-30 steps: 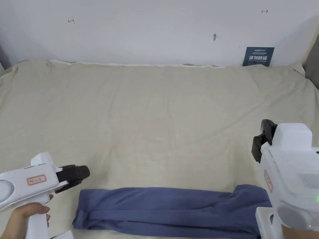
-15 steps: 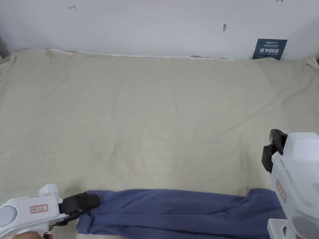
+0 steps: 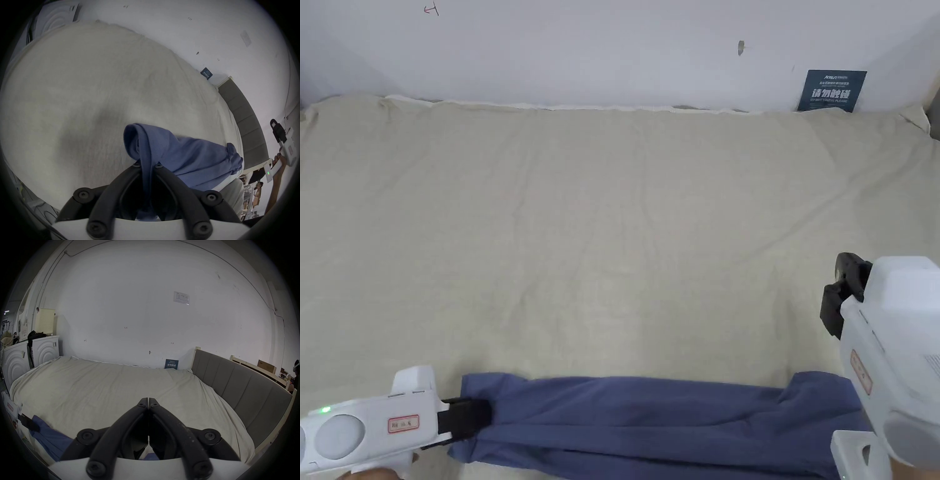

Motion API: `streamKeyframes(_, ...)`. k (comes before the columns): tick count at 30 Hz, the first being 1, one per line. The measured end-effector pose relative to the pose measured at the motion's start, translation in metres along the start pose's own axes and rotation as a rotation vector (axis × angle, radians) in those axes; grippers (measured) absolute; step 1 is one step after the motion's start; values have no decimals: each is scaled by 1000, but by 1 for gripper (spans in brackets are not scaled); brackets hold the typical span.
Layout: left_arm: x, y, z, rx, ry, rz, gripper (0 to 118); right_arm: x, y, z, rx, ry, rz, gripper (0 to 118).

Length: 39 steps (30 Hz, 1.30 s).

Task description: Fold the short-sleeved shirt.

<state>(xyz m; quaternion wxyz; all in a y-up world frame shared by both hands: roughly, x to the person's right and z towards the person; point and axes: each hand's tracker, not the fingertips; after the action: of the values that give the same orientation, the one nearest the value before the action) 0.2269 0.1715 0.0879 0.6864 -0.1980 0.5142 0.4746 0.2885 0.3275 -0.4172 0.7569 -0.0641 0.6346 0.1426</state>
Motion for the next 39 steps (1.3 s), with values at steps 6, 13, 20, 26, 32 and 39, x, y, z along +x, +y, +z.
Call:
streamKeyframes(6,7,14,46,86,67,-55,7,8,5,6,23,5,-17,1)
streamKeyframes(13,4,12,73,79,245,-30,7,18,5,14,40,16,-36,1)
streamKeyframes(20,94,-2,43,23,215,-127,7,27,2,24,43,21,-58,1)
streamKeyframes(26,155,-15,-21,-65,43,-196,7,38,0,32,43,13,-53,1)
streamKeyframes(32,191,-35,-69,-157,46,-218,9,51,-2,37,39,-12,-59,1)
streamKeyframes(39,208,-47,-57,-151,20,-231,118,63,-5,40,29,-38,-68,1)
